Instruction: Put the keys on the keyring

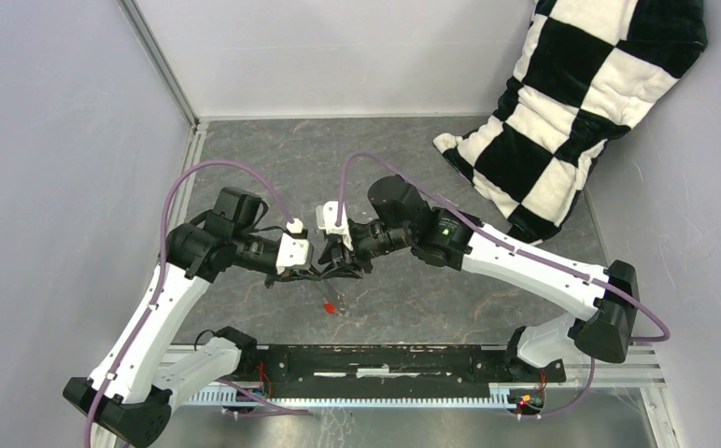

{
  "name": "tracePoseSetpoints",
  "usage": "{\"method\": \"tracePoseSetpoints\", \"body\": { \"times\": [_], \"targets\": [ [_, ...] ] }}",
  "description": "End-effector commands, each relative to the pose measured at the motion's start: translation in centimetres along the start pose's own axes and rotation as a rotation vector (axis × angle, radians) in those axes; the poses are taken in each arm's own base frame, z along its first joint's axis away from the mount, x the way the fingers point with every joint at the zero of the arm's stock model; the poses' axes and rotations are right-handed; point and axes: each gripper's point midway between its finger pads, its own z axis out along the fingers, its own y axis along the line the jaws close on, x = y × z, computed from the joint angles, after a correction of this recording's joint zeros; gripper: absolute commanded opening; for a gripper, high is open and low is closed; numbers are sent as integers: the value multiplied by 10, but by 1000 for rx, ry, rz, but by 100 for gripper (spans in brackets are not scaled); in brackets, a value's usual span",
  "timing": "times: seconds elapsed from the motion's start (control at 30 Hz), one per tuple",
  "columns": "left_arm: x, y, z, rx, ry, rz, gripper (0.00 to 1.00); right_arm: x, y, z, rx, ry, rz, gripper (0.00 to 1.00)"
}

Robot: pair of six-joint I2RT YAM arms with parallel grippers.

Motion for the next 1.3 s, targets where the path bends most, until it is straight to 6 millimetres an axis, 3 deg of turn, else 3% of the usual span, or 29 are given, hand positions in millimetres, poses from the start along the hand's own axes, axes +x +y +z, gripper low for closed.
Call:
{"method": "tracePoseSetpoints", "body": {
  "times": [0.0, 0.1, 0.23, 0.27, 0.37, 0.47, 0.53, 0.67, 0.8, 1.03, 1.27],
  "targets": [
    [-18, 6, -6, -38, -40, 86, 2, -12, -3, 1, 11, -7, -3, 37],
    [-20, 7, -6, -50, -48, 95, 2, -12, -4, 4, 11, -7, 5, 34],
    [-24, 5, -7, -48, -59, 92, 2, -16, -9, 5, 36, -27, -1, 2],
    [-24, 4, -7, -48, -62, 95, 2, -17, -11, 4, 50, -38, -3, 1],
    [-24, 3, -7, -47, -63, 95, 5, -26, -14, -3, 105, -106, -22, 1],
    [-26, 5, -10, -71, -59, 88, 34, -31, -17, -15, 177, -182, -30, 0],
    [-30, 7, -13, -106, -63, 74, 38, -36, -17, -23, 216, -252, -34, 0],
    [-32, 11, -18, -181, -74, 66, 37, -45, -10, -37, 253, -412, 1, 0],
    [-39, 14, -23, -248, -113, 17, 28, -50, -5, -49, 274, -556, 65, 1],
    [-44, -2, -9, -116, -182, -138, 21, -57, 12, -59, 213, -746, 135, 1],
    [-46, -2, 1, -17, -209, -214, 26, -58, 24, -54, 148, -762, 132, 1]
  ]
}}
